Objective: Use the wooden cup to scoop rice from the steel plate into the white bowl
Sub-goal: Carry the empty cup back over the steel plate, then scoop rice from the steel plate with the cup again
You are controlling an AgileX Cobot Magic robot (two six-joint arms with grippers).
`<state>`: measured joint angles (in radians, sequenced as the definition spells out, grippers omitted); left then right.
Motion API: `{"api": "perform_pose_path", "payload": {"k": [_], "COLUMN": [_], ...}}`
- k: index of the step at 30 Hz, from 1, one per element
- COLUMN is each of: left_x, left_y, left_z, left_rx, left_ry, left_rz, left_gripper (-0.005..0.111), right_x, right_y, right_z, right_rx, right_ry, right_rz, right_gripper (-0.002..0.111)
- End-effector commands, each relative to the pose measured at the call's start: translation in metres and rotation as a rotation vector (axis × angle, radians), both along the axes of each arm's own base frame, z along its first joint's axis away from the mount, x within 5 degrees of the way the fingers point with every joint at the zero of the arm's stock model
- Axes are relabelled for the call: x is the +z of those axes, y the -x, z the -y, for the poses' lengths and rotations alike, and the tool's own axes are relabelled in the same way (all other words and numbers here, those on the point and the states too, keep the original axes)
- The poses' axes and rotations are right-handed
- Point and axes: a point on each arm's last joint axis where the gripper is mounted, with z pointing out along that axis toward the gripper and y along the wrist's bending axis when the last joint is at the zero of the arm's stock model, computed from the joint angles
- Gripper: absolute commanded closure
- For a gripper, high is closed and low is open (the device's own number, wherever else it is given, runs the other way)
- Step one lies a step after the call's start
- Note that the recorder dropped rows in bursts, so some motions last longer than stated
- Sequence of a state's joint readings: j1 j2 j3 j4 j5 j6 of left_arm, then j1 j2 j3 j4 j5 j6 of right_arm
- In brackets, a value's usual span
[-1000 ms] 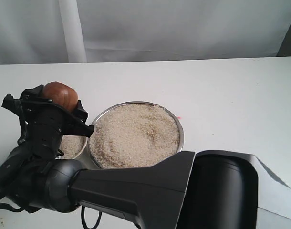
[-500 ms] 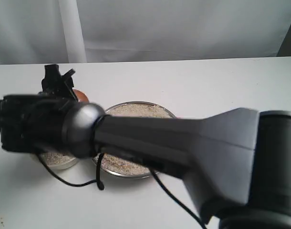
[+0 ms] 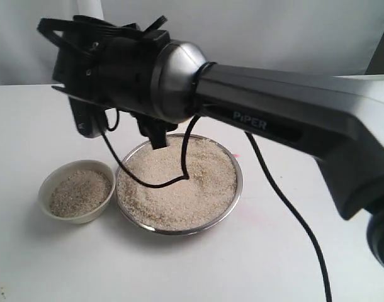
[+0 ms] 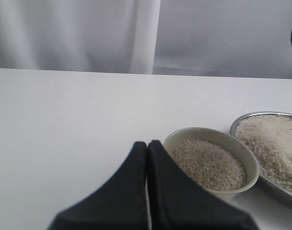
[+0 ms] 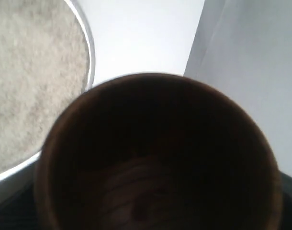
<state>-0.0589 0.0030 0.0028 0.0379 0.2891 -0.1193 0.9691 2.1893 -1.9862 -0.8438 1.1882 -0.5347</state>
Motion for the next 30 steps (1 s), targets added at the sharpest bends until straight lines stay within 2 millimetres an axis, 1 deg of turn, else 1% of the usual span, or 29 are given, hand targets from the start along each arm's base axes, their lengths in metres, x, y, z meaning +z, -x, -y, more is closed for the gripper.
{"api": "perform_pose_path", "payload": {"k": [1, 2, 4, 9, 11, 12, 16, 20, 21, 28, 30], "left_x": [0.001, 0.001, 0.001, 0.001, 0.001, 0.001, 0.001, 0.001, 0.001, 0.001, 0.001], "left_y": [0.000, 0.000, 0.000, 0.000, 0.000, 0.000, 0.000, 0.000, 0.000, 0.000, 0.000], "left_z": [0.000, 0.000, 0.000, 0.000, 0.000, 0.000, 0.000, 0.000, 0.000, 0.000, 0.000], "left_rx": [-0.004, -0.004, -0.004, -0.004, -0.004, -0.004, -0.004, -0.004, -0.004, -0.004, -0.004], "left_ry": [0.009, 0.009, 0.009, 0.007, 0.007, 0.007, 0.007, 0.010, 0.010, 0.007, 0.007], "left_rz": [0.009, 0.009, 0.009, 0.009, 0.009, 0.009, 0.009, 0.009, 0.009, 0.009, 0.009], "left_gripper": [0.107, 0.107, 0.107, 0.107, 0.107, 0.107, 0.107, 0.107, 0.107, 0.107, 0.107], "right_x": [-0.005, -0.008, -0.020, -0.056, -0.067, -0.076, -0.093, -0.110, -0.116, -0.138, -0.139], "right_y": [-0.021, -0.024, -0.030, -0.034, -0.037, -0.040, -0.044, -0.042, -0.042, -0.042, -0.042], "right_z": [0.017, 0.018, 0.021, 0.024, 0.027, 0.033, 0.046, 0.055, 0.056, 0.056, 0.056], "right_rx": [-0.005, -0.008, -0.006, 0.038, 0.044, 0.034, 0.014, 0.011, 0.013, 0.015, 0.015], "right_ry": [0.152, 0.168, 0.221, 0.391, 0.428, 0.447, 0.482, 0.528, 0.539, 0.569, 0.571], "right_rz": [0.032, 0.038, 0.033, 0.016, 0.000, -0.022, -0.071, -0.116, -0.127, -0.158, -0.159], "right_gripper": [0.108, 0.108, 0.108, 0.108, 0.108, 0.108, 0.108, 0.108, 0.108, 0.108, 0.108]}}
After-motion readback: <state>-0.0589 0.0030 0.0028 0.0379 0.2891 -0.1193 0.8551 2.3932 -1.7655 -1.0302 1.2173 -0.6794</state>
